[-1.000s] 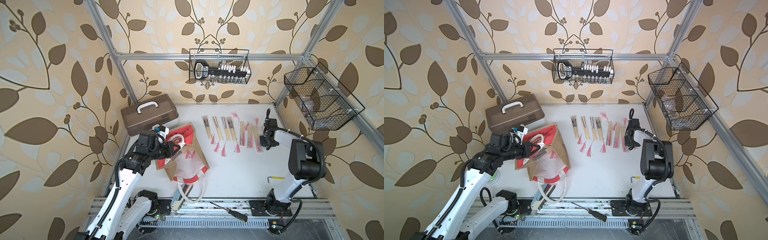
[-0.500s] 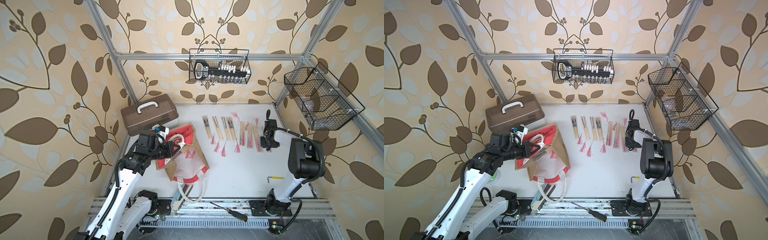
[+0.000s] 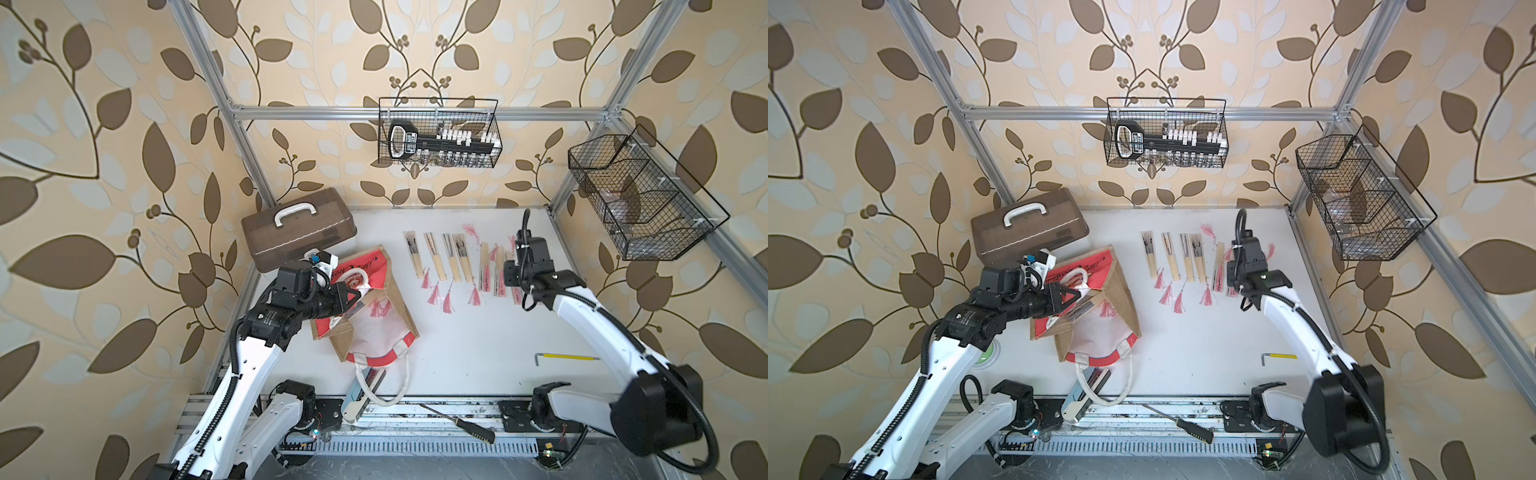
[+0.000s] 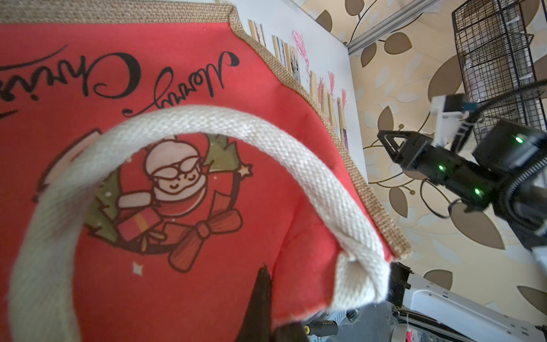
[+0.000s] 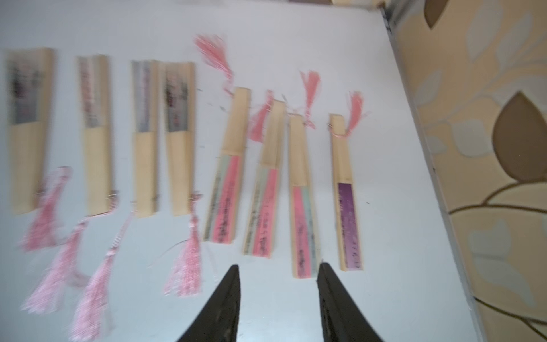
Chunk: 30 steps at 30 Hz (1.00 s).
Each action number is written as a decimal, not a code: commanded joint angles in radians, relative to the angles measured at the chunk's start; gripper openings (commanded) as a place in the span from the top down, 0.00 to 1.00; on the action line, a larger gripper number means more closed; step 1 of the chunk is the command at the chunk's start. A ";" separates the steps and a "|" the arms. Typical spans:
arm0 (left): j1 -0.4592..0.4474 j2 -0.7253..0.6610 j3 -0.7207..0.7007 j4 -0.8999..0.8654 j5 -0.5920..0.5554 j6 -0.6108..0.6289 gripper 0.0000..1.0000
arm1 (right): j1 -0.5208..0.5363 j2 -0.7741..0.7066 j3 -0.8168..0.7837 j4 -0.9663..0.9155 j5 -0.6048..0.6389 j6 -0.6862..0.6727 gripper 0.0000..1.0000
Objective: Take out the folding fans from the tote bags
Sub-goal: Place the folding fan at the center of the board, then pick up the folding fan from the canvas bag.
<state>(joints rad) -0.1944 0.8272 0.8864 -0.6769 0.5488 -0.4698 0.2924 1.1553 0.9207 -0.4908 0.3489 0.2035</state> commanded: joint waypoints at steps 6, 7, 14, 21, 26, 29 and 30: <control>0.013 0.007 -0.001 0.019 0.015 0.036 1.00 | 0.465 -0.306 -0.104 0.133 0.032 0.176 0.57; 0.013 0.010 0.000 0.018 0.012 0.037 1.00 | 0.536 -0.330 -0.122 0.171 0.036 0.178 0.57; 0.015 -0.020 -0.007 0.032 -0.012 0.037 1.00 | 0.944 -0.320 -0.146 0.325 0.204 0.150 0.57; 0.013 -0.014 -0.009 0.057 -0.007 0.028 1.00 | 1.177 -0.188 -0.111 0.445 0.333 0.073 0.57; 0.013 -0.006 0.008 0.046 -0.006 0.032 1.00 | 1.195 -0.093 -0.145 0.585 0.226 0.023 0.58; 0.013 -0.014 0.016 0.032 -0.004 0.046 1.00 | 1.191 -0.047 -0.160 0.664 0.240 0.016 0.59; 0.013 -0.018 0.014 0.029 -0.004 0.050 1.00 | 1.186 -0.031 -0.163 0.691 0.224 0.007 0.59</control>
<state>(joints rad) -0.1944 0.8215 0.8814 -0.6521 0.5419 -0.4454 1.4815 1.1015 0.7757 0.0799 0.5873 0.2497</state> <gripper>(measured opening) 0.046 0.408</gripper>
